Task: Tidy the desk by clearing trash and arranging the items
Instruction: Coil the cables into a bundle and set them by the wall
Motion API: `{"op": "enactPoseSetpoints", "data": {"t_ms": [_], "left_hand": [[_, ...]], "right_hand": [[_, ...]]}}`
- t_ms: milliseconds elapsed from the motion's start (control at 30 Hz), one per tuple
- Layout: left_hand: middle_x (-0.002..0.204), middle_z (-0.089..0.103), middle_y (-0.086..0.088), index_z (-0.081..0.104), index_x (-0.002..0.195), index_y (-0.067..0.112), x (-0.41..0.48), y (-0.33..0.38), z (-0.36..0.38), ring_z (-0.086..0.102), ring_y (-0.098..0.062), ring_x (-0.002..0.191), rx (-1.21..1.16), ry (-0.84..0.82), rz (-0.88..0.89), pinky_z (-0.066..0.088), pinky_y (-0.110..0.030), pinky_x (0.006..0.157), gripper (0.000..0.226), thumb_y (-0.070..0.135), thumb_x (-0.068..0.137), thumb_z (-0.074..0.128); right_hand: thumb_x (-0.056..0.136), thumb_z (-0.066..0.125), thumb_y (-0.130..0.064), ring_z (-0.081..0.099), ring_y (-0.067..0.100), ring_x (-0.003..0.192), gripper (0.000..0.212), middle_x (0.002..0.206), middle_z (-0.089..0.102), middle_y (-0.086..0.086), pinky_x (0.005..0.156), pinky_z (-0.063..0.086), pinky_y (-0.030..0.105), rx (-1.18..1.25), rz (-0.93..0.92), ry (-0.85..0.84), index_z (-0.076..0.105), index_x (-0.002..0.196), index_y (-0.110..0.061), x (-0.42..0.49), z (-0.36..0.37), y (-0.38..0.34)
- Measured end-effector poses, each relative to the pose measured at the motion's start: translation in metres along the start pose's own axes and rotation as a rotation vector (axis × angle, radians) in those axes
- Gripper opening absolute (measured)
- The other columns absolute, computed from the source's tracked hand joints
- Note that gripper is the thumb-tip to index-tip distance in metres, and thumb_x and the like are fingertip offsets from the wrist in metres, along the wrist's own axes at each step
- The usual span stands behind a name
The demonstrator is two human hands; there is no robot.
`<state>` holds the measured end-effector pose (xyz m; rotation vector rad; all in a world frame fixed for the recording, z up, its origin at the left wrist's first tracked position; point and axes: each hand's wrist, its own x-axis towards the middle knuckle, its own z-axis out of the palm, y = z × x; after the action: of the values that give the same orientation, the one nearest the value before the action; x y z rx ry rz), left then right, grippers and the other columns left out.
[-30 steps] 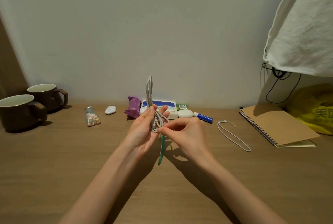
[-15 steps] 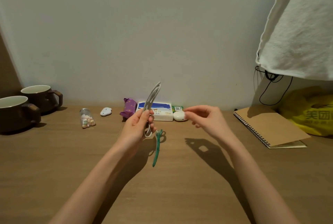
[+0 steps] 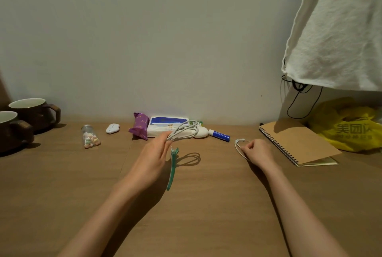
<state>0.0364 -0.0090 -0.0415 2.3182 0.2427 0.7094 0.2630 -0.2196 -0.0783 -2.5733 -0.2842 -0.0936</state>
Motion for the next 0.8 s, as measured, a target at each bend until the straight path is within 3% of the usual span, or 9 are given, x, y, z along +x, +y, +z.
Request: {"op": "enactPoseSetpoints", "data": {"t_ms": [100,200,267,300,367,433,567,667,800], "left_hand": [[0.131,0.053,0.0,0.029,0.14,0.025,-0.001,0.0,0.001,0.049,-0.009,0.113,-0.003,-0.056,-0.044,0.038,-0.023,0.082,0.04,0.03,0.1,0.03],[0.138,0.048,-0.002,0.016,0.146,0.024,-0.003,0.0,0.003,0.044,-0.019,0.128,-0.076,-0.103,-0.106,0.036,-0.027,0.092,0.05,0.038,0.099,0.028],[0.13,0.054,-0.001,0.035,0.135,0.021,-0.003,-0.002,0.003,0.05,-0.019,0.12,-0.056,-0.131,-0.082,0.043,-0.031,0.094,0.043,0.042,0.098,0.025],[0.116,0.059,-0.001,0.044,0.121,0.021,-0.003,-0.003,0.003,0.055,-0.017,0.109,-0.042,-0.132,-0.071,0.048,-0.035,0.088,0.036,0.041,0.098,0.025],[0.096,0.06,0.001,0.048,0.1,0.022,-0.002,-0.005,0.003,0.057,-0.015,0.093,-0.028,-0.1,-0.074,0.05,-0.037,0.078,0.027,0.037,0.099,0.026],[0.093,0.061,0.001,0.051,0.096,0.019,0.0,-0.005,0.002,0.057,-0.014,0.089,-0.023,-0.062,-0.073,0.049,-0.037,0.077,0.027,0.034,0.1,0.029],[0.092,0.062,-0.002,0.055,0.095,0.014,0.003,-0.007,0.0,0.057,-0.017,0.087,-0.04,-0.003,-0.073,0.048,-0.037,0.075,0.026,0.029,0.1,0.034],[0.09,0.062,0.0,0.056,0.096,0.016,0.003,-0.006,0.001,0.058,-0.015,0.085,-0.069,0.005,-0.049,0.048,-0.035,0.074,0.022,0.027,0.099,0.037],[0.09,0.06,0.003,0.056,0.099,0.019,0.002,-0.002,0.003,0.056,-0.009,0.084,-0.015,-0.033,0.056,0.047,-0.023,0.071,0.018,0.026,0.097,0.04]], "right_hand": [[0.096,0.054,-0.025,0.056,0.019,0.066,0.033,0.069,0.061,0.006,0.065,0.049,0.035,-0.056,-0.02,-0.002,0.059,0.064,-0.017,-0.003,-0.003,-0.005],[0.097,0.051,-0.021,0.056,0.011,0.072,0.009,0.089,0.061,0.003,0.058,0.045,0.023,0.163,-0.151,0.068,0.057,0.097,-0.014,-0.017,-0.02,-0.023],[0.096,0.052,-0.019,0.06,0.007,0.074,0.01,0.089,0.062,0.0,0.054,0.044,0.017,0.41,-0.243,0.068,0.057,0.105,-0.017,-0.033,-0.036,-0.045],[0.096,0.053,-0.019,0.062,0.007,0.075,0.011,0.087,0.064,-0.001,0.055,0.046,0.016,0.527,-0.287,0.051,0.059,0.104,-0.017,-0.042,-0.044,-0.056],[0.093,0.057,-0.017,0.067,0.005,0.077,0.013,0.086,0.07,-0.002,0.058,0.05,0.015,0.72,-0.368,-0.01,0.066,0.102,-0.017,-0.058,-0.056,-0.075],[0.089,0.063,-0.015,0.068,0.001,0.079,0.014,0.088,0.073,-0.004,0.064,0.051,0.012,0.841,-0.432,-0.108,0.071,0.1,-0.017,-0.073,-0.063,-0.087],[0.077,0.076,-0.01,0.069,0.015,0.09,0.027,0.094,0.075,0.0,0.076,0.056,0.02,0.89,-0.516,-0.245,0.073,0.103,-0.017,-0.089,-0.06,-0.097],[0.07,0.082,-0.012,0.067,0.018,0.092,0.041,0.1,0.073,0.0,0.079,0.058,0.028,0.867,-0.563,-0.206,0.071,0.108,-0.018,-0.093,-0.053,-0.103],[0.068,0.084,-0.022,0.056,0.003,0.104,0.065,0.116,0.063,-0.012,0.076,0.051,0.012,0.609,-0.673,-0.112,0.058,0.127,-0.031,-0.093,-0.041,-0.106]]}}
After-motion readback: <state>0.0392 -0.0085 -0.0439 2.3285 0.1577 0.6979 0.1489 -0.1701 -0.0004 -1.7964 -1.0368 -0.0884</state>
